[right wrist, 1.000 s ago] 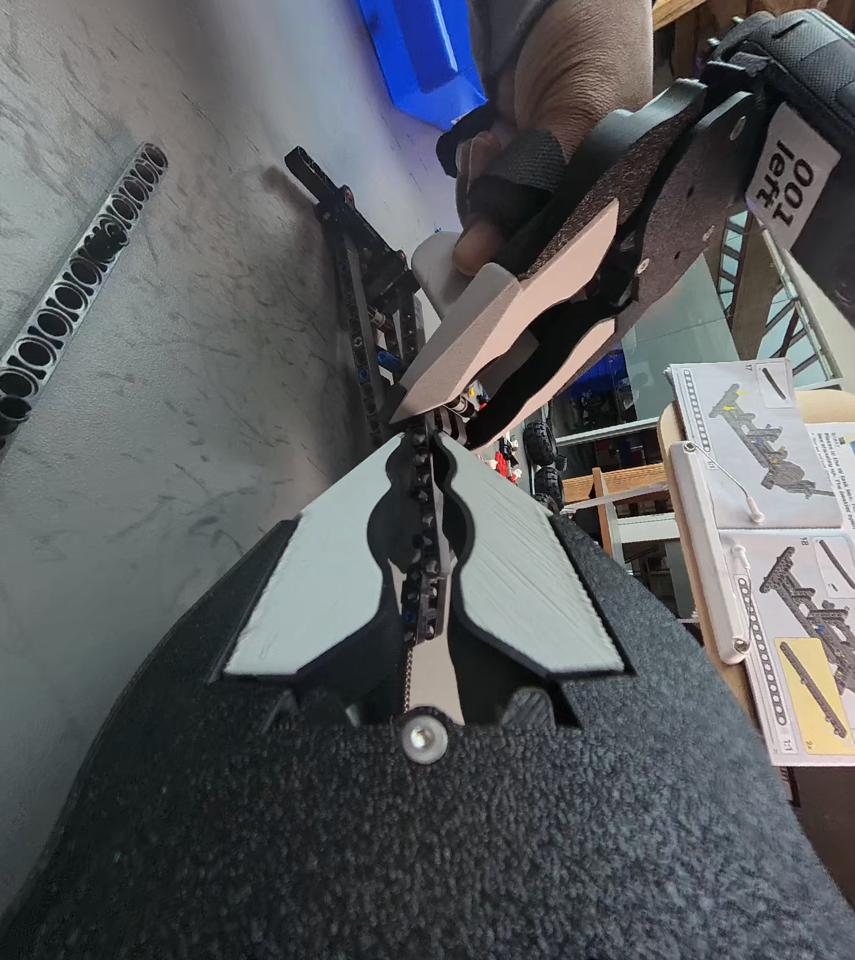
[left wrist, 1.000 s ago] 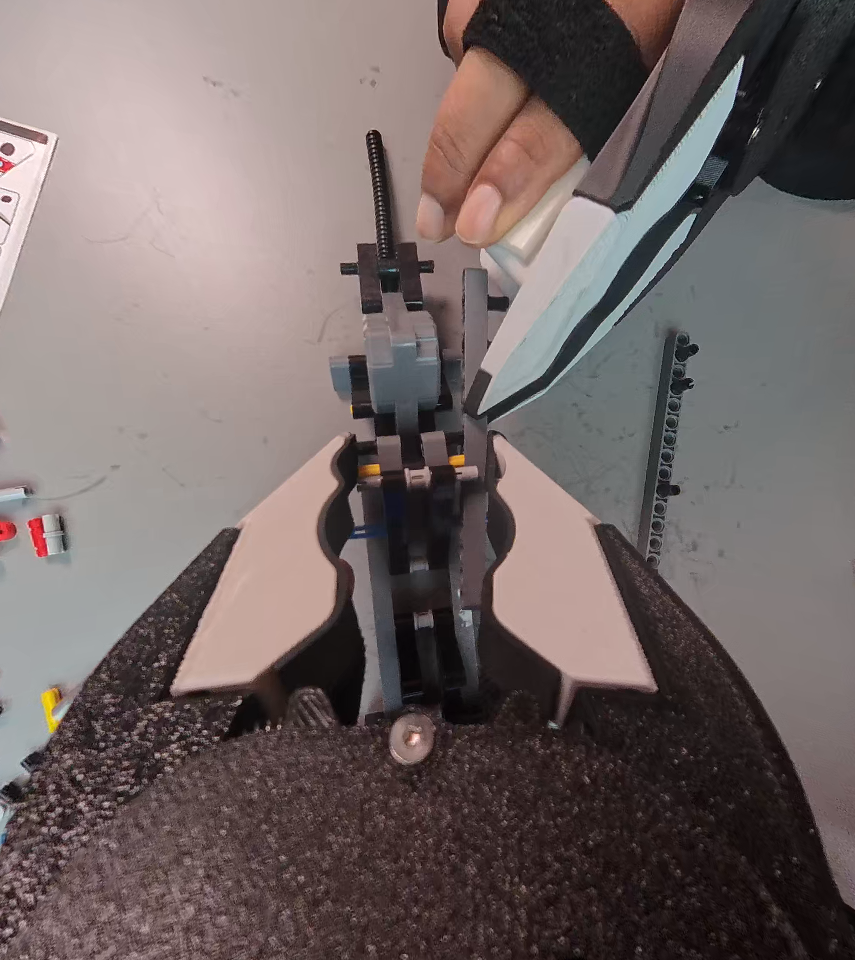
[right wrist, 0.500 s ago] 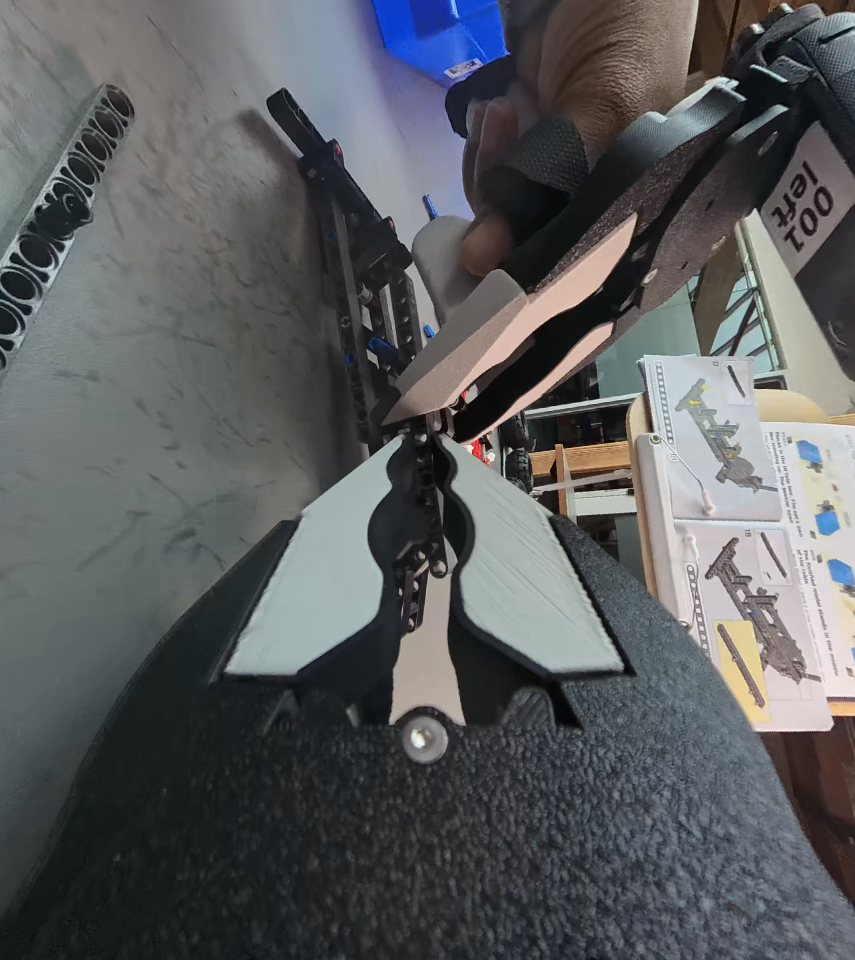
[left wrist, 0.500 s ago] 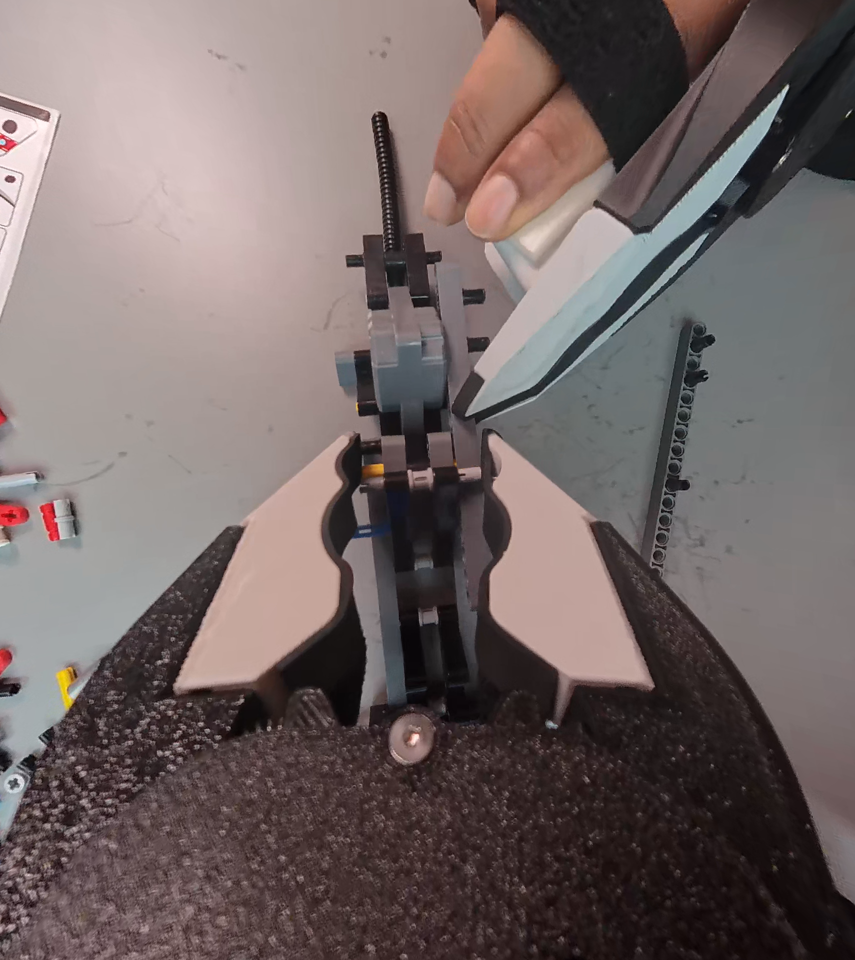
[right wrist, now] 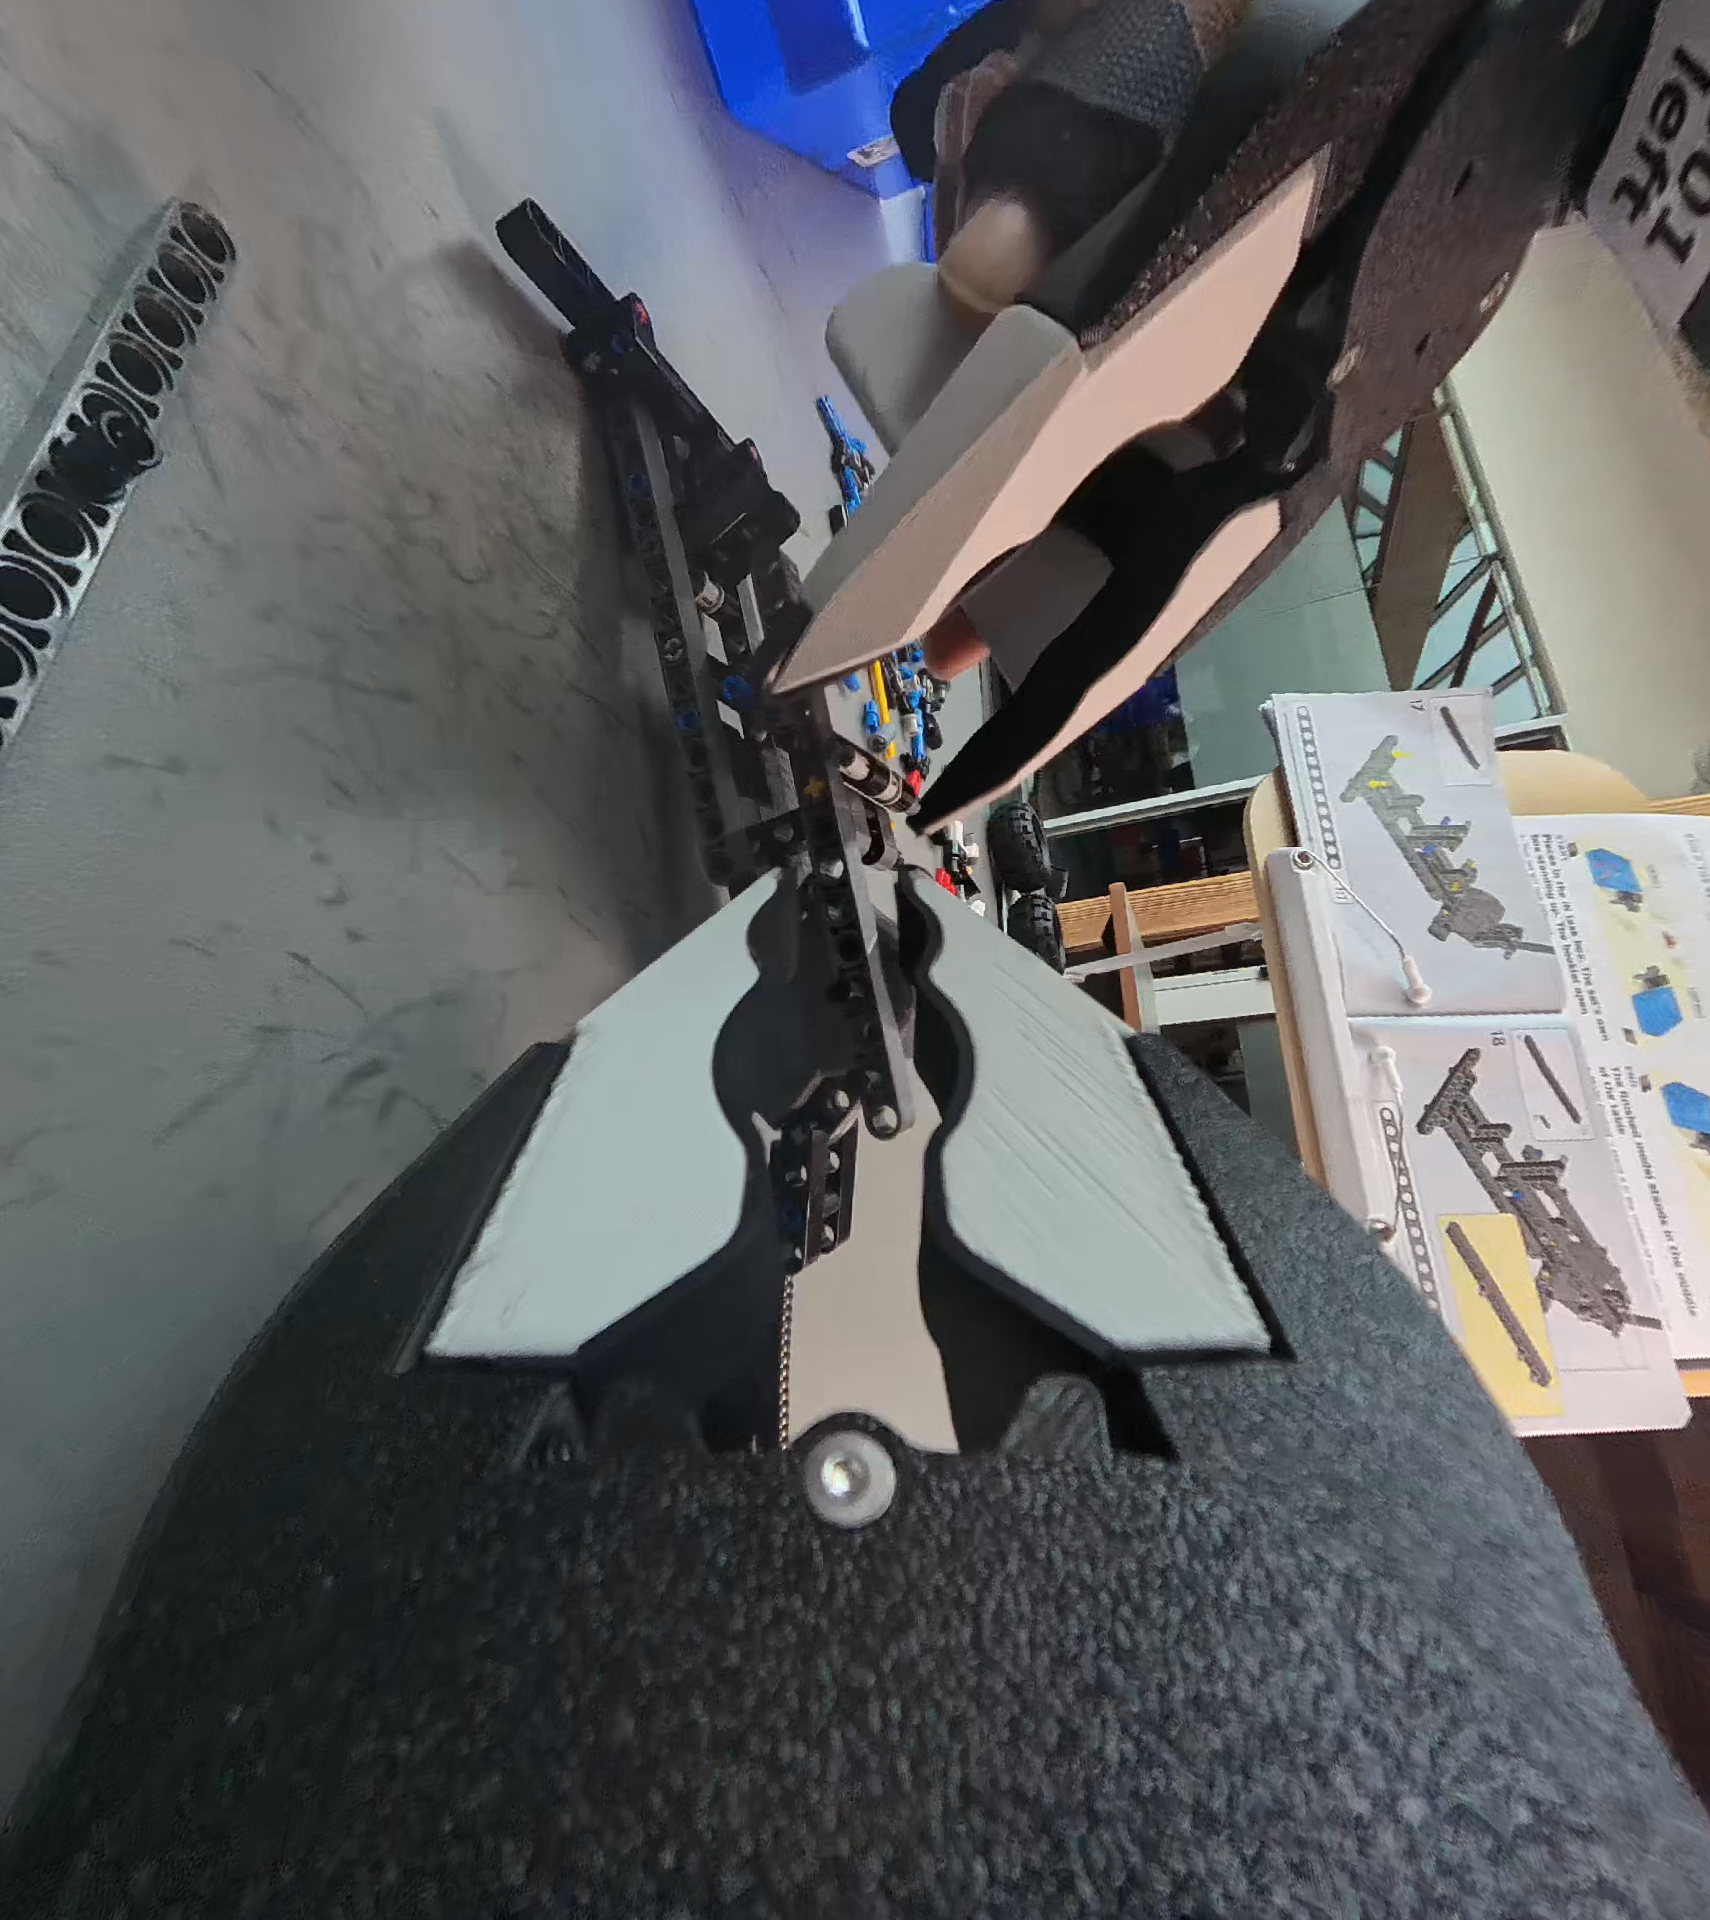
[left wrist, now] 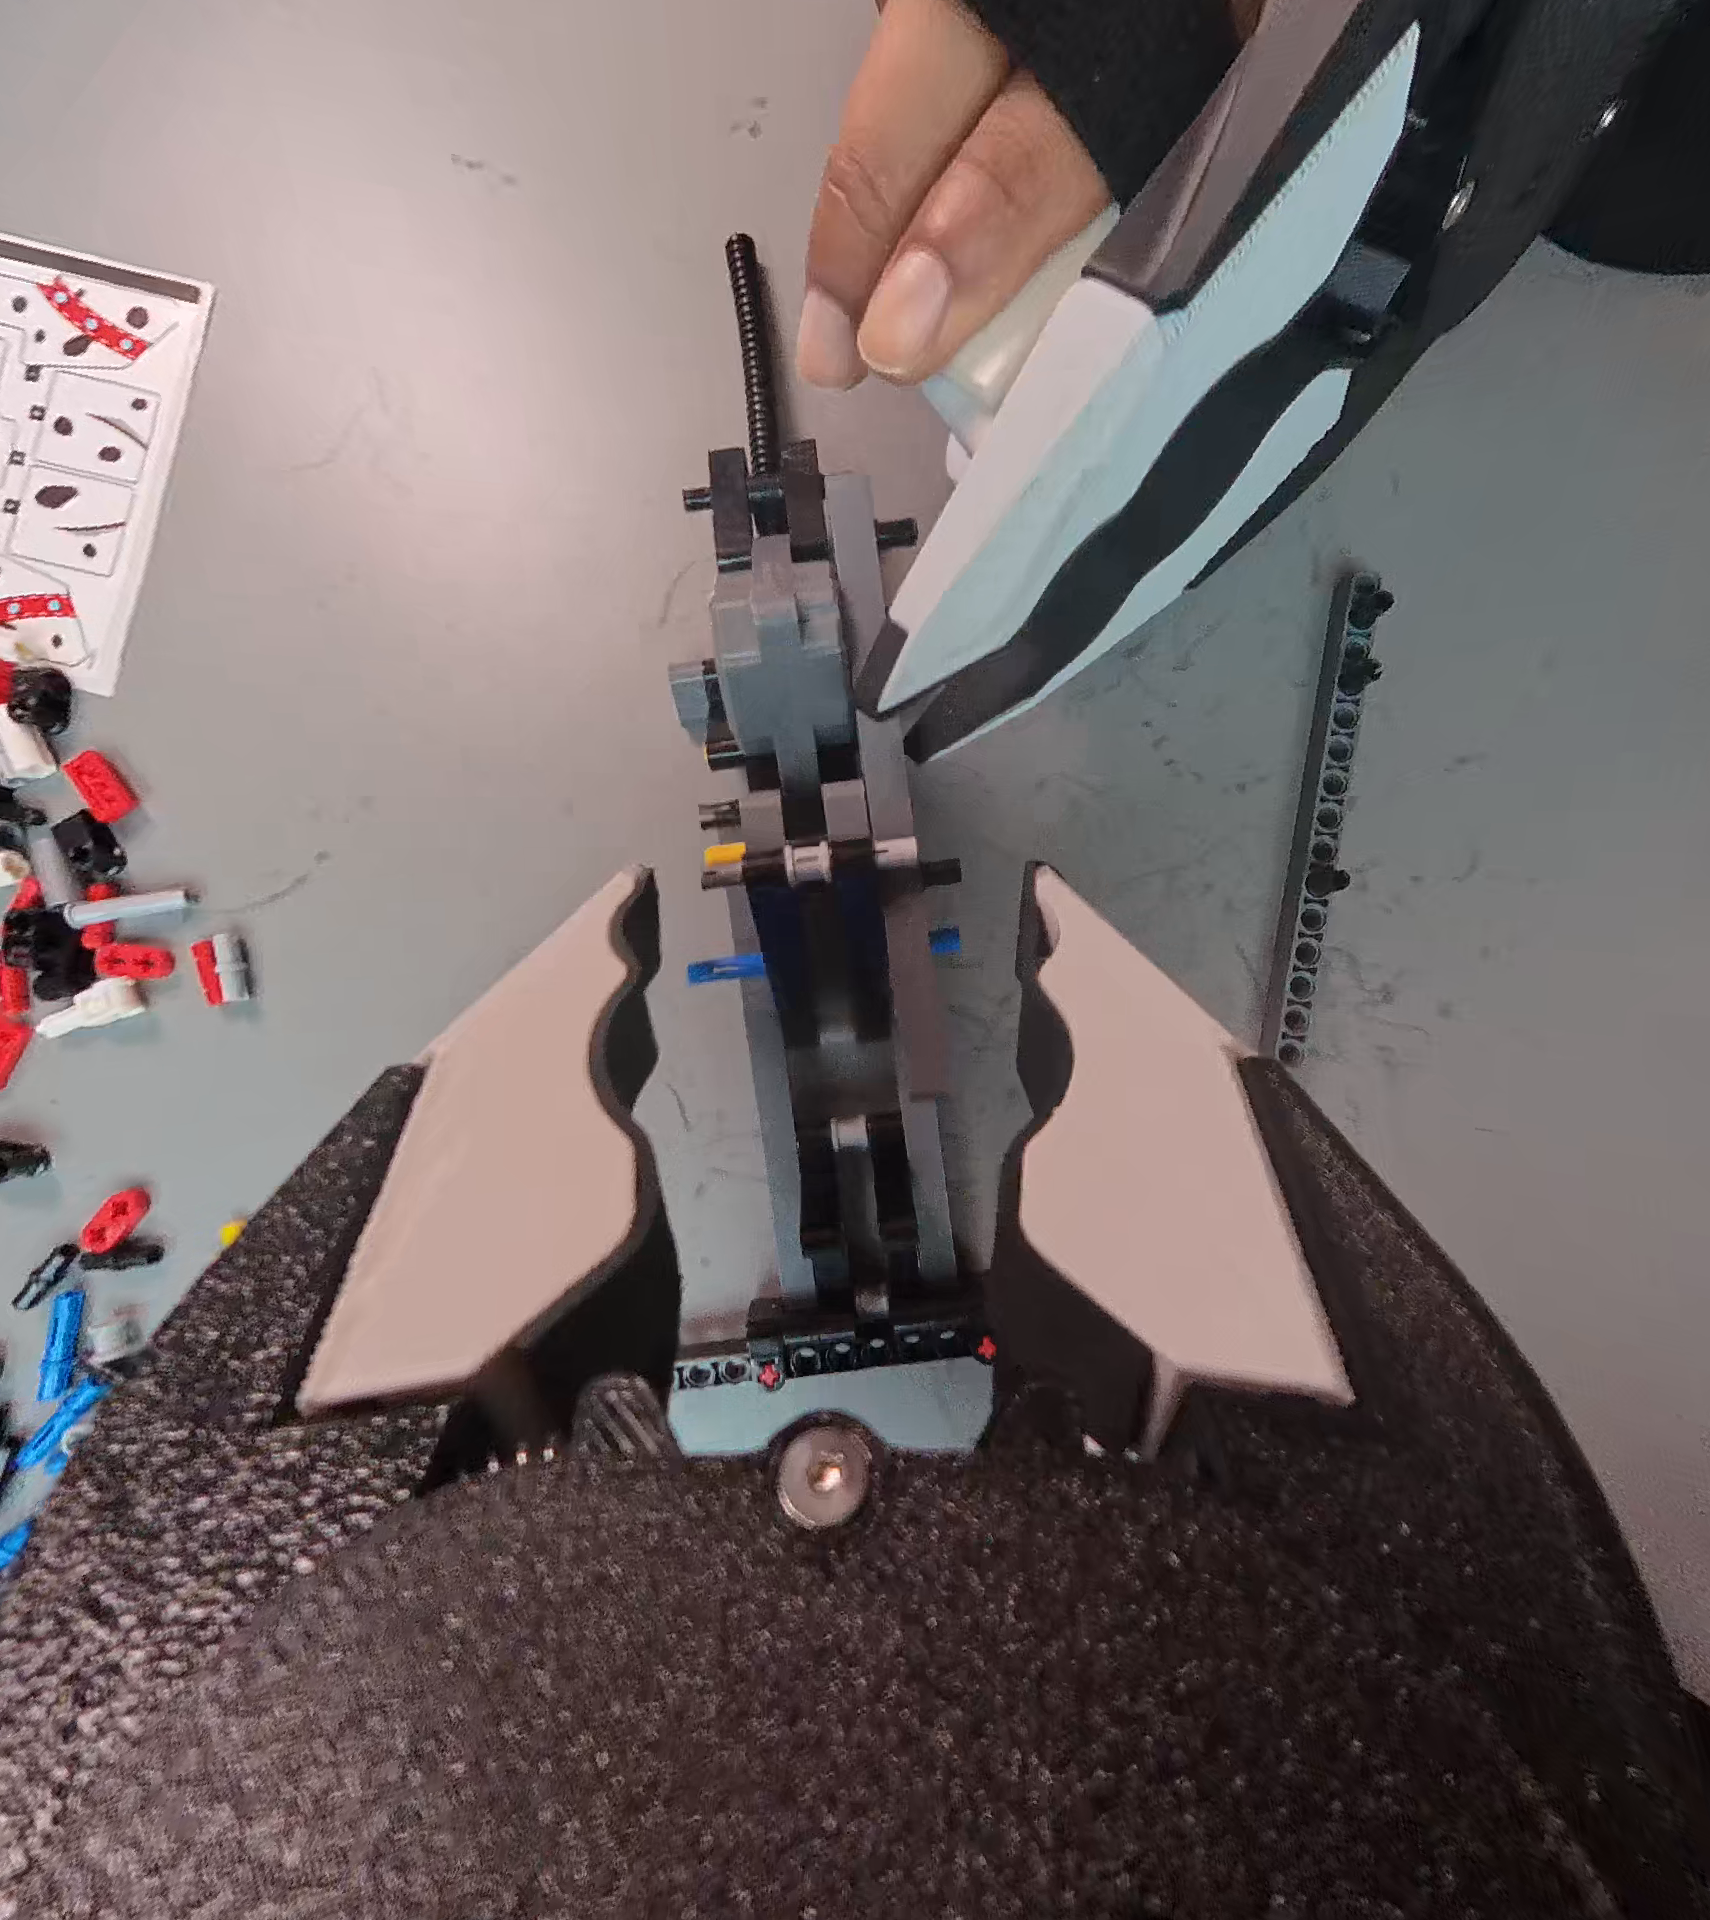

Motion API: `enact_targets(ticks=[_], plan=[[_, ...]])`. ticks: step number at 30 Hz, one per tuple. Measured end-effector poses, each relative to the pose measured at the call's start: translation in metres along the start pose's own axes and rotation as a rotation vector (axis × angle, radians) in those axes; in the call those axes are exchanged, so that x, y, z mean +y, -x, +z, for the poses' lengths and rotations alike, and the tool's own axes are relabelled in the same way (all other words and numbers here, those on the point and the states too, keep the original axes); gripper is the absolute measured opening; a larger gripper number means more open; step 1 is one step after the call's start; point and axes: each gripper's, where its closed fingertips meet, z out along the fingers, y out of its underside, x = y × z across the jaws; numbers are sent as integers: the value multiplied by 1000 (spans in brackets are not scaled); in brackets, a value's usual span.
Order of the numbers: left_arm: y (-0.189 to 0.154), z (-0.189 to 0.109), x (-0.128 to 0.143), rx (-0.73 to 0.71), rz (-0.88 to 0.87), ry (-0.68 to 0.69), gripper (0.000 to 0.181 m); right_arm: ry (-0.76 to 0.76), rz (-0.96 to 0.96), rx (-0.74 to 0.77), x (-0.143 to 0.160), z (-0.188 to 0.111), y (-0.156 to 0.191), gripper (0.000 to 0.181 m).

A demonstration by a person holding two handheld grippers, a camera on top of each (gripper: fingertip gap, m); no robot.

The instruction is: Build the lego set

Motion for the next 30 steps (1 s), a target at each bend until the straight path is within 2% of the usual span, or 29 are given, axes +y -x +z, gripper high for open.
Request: enact_targets(ticks=[3,7,12,17,19,23,26,27,30], plan=[[-3,-7,14,-14,-45,-8,71,5,12,-14,-1,-5,1,22],[-5,-7,37,-79,-56,7,55,36,-35,-9,0,-4,2,21],[-5,-5,30,-98,-68,-59,50,66,-116,-29,-5,8,7,21],[2,3,20,-86,-35,-97,68,109,-97,7,0,13,3,9],[5,8,16,-94,-23,-103,69,116,-78,24,2,14,2,9],[13,9,13,-115,-28,-123,54,123,-7,43,4,13,0,9],[14,8,13,-111,-37,-137,51,141,52,54,5,13,0,9],[12,9,14,-107,-27,-132,43,149,48,61,5,13,0,9],[10,8,16,-106,-13,-123,43,138,36,66,6,13,0,10]])
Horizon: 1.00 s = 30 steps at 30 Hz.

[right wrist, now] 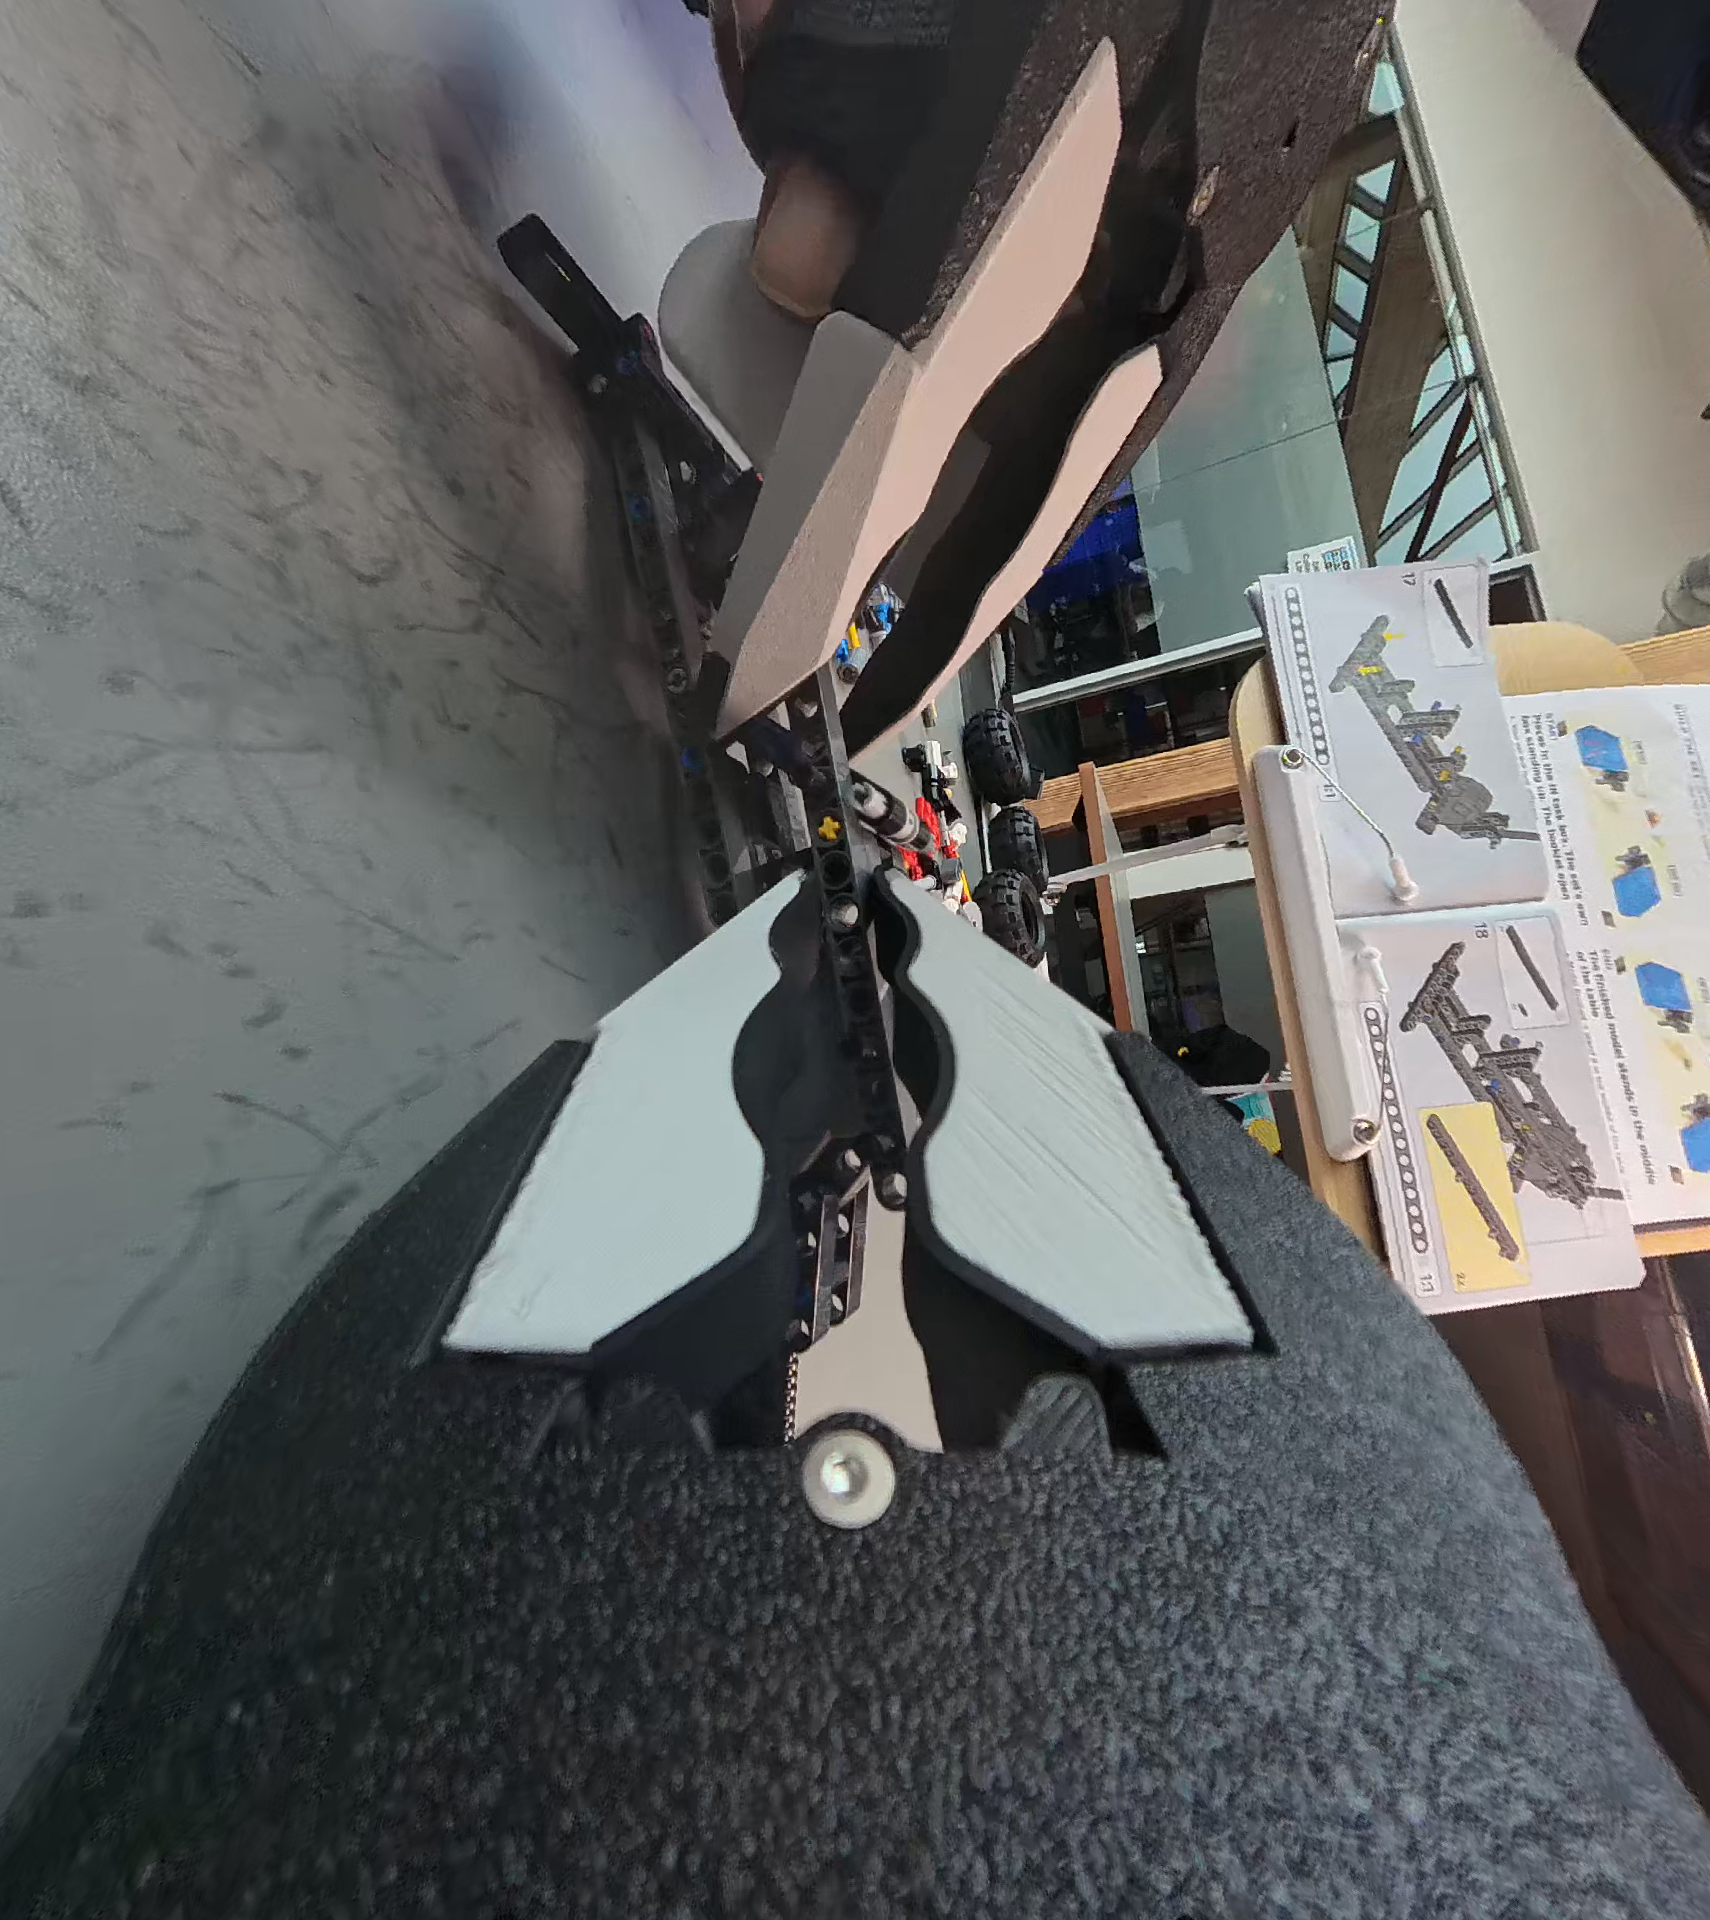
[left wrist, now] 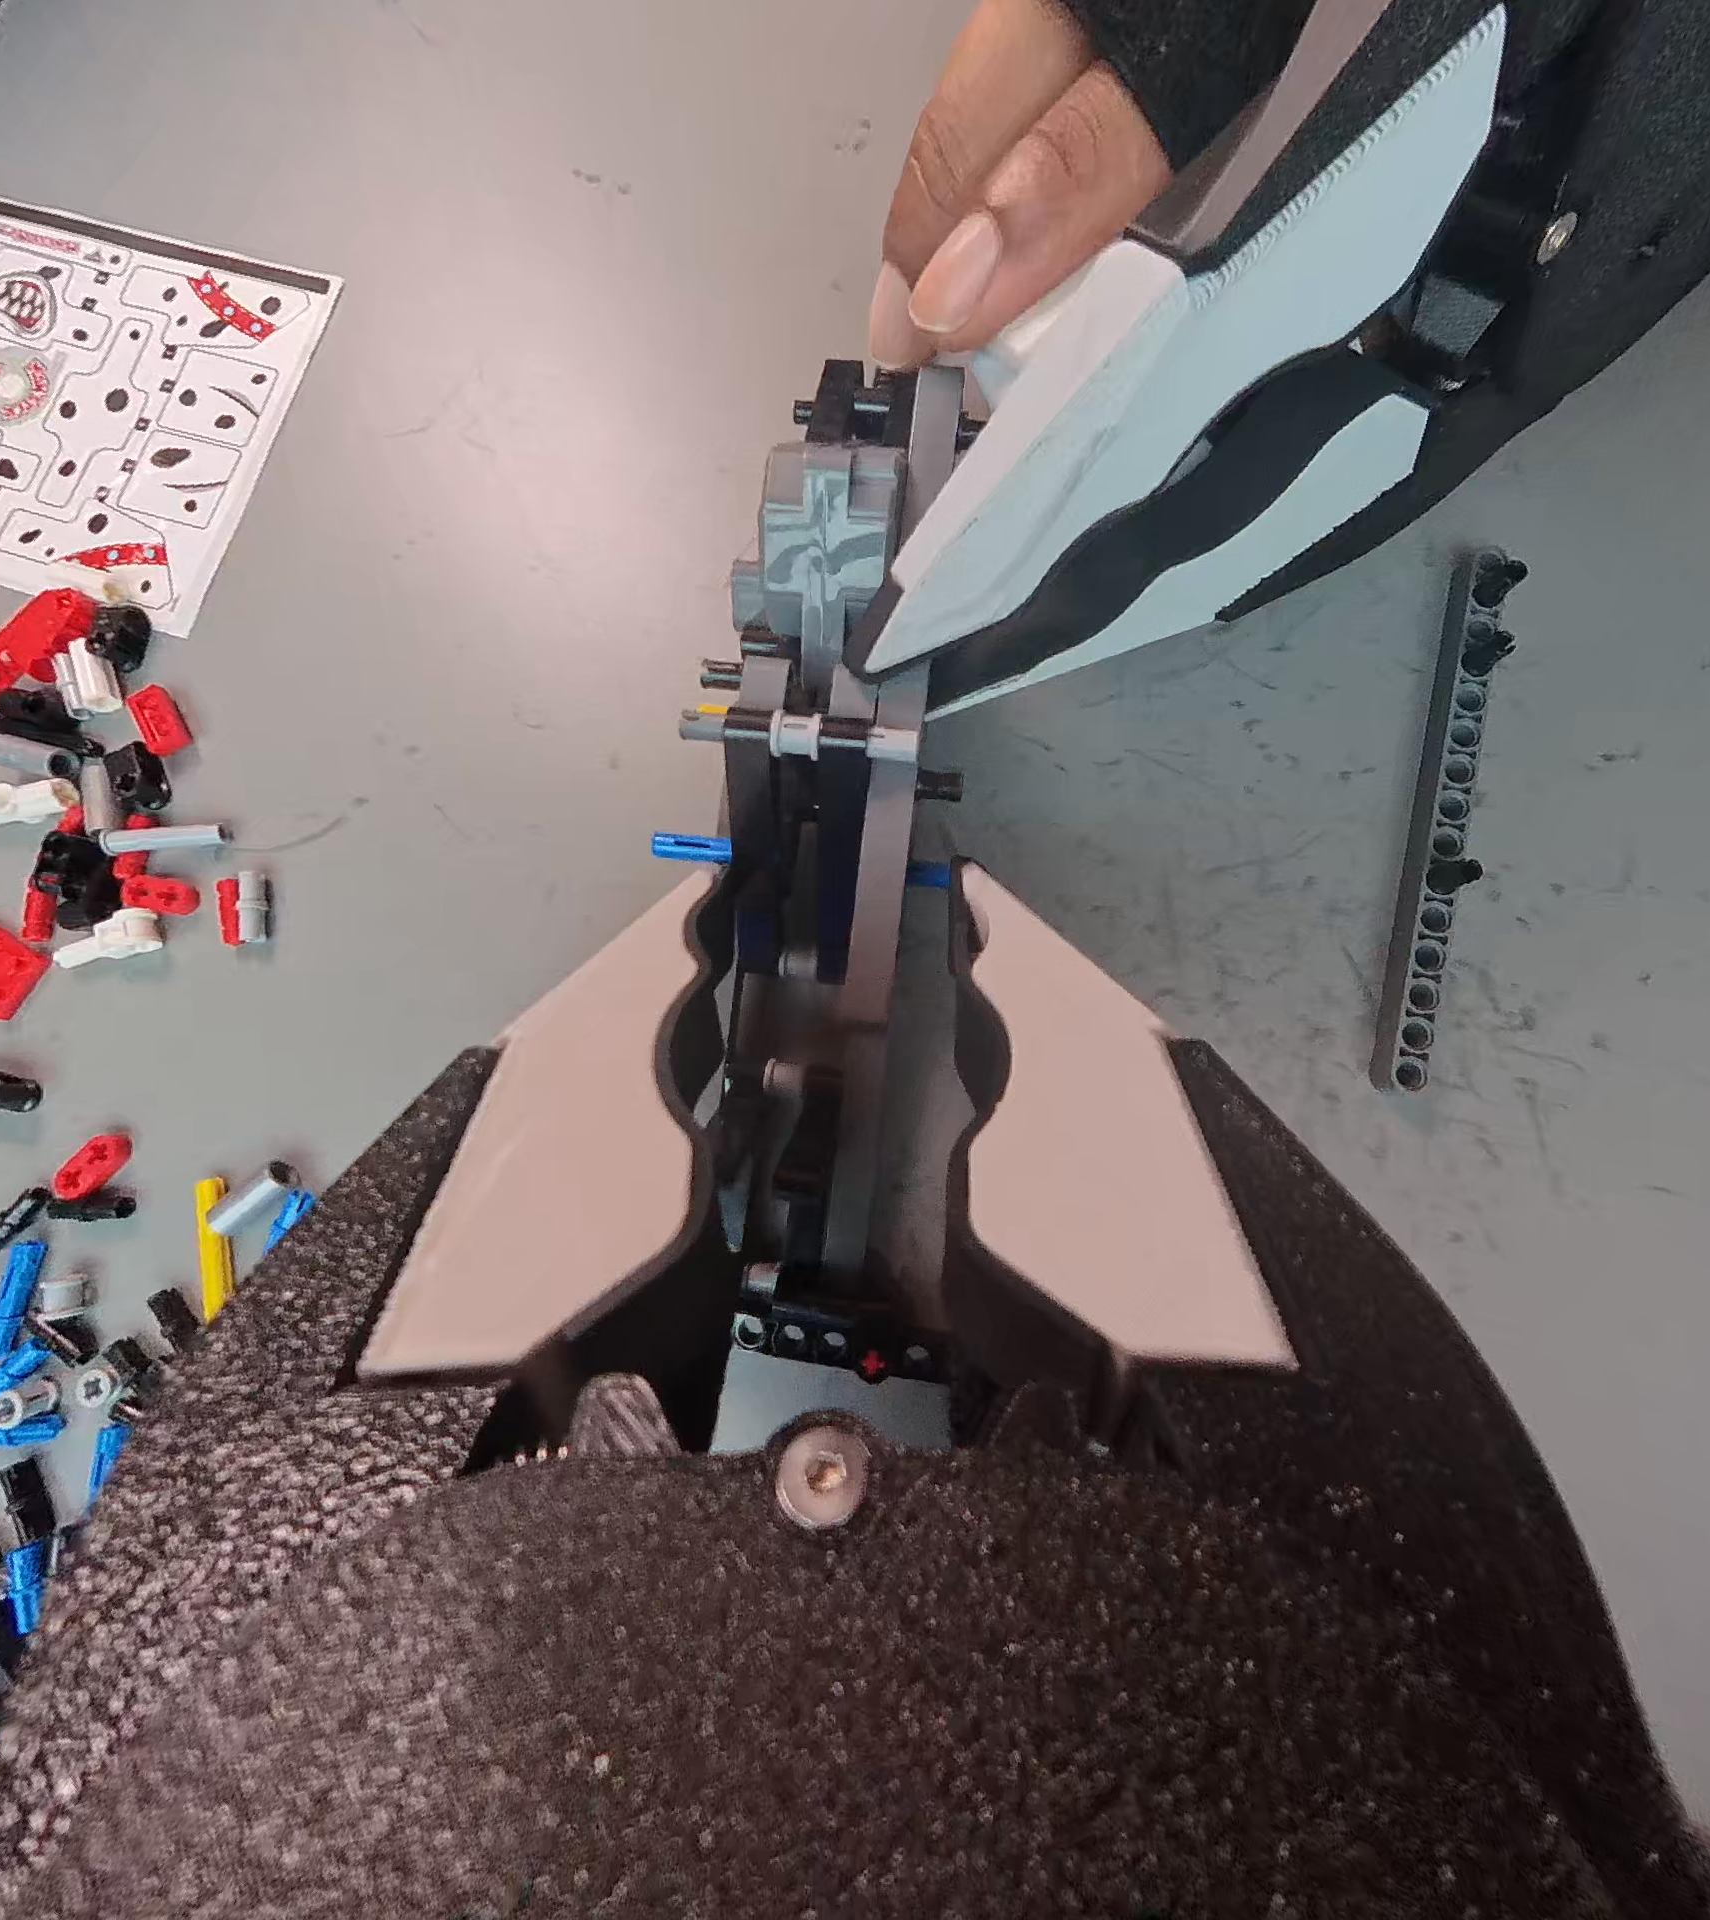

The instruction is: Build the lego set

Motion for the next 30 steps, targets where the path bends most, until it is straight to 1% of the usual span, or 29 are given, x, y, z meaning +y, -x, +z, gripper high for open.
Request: enact_targets(ticks=[2,6,9,10,11,12,14,15,20,24,28,30], plan=[[2,-3,-2,10,-1,-6,45,6,-17,7,2,1,-1,10],[9,-10,-8,47,13,-13,70,18,-74,10,4,-1,-2,11],[10,1,-11,89,40,-4,81,46,-79,0,4,-2,-2,15],[9,7,-10,104,51,13,82,54,-88,-2,3,-3,-2,16],[8,12,-10,118,63,23,80,54,-100,-1,1,-3,-1,17],[6,16,-10,128,70,27,75,54,-110,-4,-1,-4,0,16],[3,21,-13,145,71,16,57,83,-124,-11,2,-3,3,14],[1,23,-15,148,68,3,54,91,-125,13,4,-2,0,10],[2,24,-16,102,58,4,51,77,-19,22,6,-2,-1,8],[2,23,-17,87,16,-8,50,98,74,32,8,-2,-3,8],[2,24,-16,68,9,-4,50,100,171,24,9,-2,-3,9],[1,24,-16,63,-4,-7,50,93,256,12,9,-2,-4,10]])
